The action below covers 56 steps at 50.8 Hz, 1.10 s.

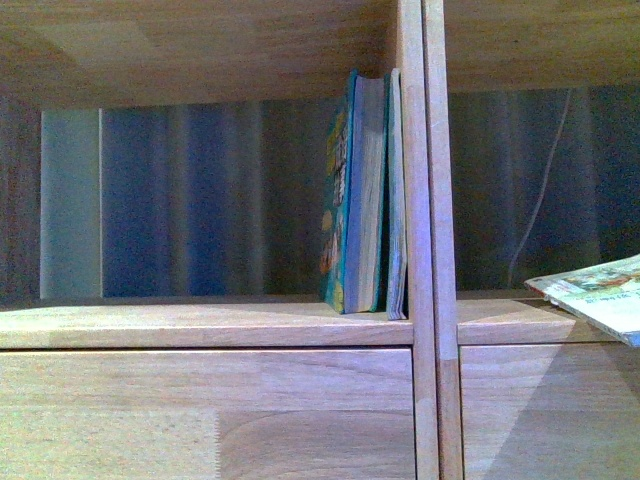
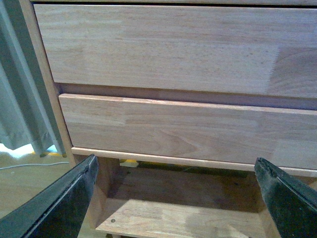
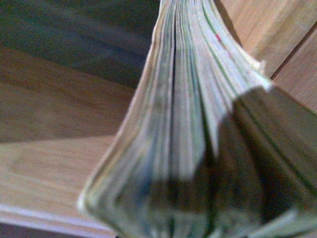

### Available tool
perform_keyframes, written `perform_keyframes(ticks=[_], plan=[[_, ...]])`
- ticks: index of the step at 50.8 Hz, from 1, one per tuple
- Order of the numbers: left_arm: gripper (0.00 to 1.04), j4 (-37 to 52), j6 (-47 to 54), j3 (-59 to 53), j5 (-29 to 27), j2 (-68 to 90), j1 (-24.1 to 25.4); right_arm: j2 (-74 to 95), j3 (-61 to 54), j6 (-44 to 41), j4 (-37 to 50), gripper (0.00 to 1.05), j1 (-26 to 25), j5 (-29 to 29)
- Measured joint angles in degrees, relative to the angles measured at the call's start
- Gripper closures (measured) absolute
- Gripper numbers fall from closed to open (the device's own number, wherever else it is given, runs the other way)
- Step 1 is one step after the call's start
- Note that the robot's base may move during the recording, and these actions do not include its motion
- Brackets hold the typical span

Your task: Organize books on shelf

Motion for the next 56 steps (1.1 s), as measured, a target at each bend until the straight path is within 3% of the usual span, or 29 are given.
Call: perform_keyframes(ticks=[6,15,20,22,30,39,48,56], plan=[[0.07,0.0,0.0,0.0,0.6,0.1,0.1,-3.6,-2.6,-1.4,1.1,0.97,-1.1,-2.7],[0.07,5.3,-0.2,3.1,36.9,14.8,15.1,-10.8,-5.5,-2.7,3.5,0.97,-4.5,-7.8],[0.07,13.5,-2.1,5.9,49.6,24.2,21.1,-15.4,-6.4,-2.8,5.4,0.97,-7.0,-11.2],[0.07,16.5,-3.0,7.1,51.8,27.5,22.4,-17.0,-6.6,-2.8,6.2,0.97,-8.0,-12.5],[0.07,30.8,-9.9,15.7,50.1,45.0,23.0,-23.8,-7.2,-2.7,9.1,0.97,-10.2,-17.9],[0.07,36.5,-16.7,25.0,46.2,56.8,19.4,-26.6,-7.2,-3.8,10.1,0.97,-7.0,-18.4],[0.07,36.6,-24.7,36.9,45.3,67.7,13.5,-28.7,-7.2,-9.1,9.2,0.97,1.7,-17.1],[0.07,40.0,-36.9,47.0,50.9,75.3,7.3,-28.0,-7.2,-17.1,7.0,0.97,12.7,-13.5]])
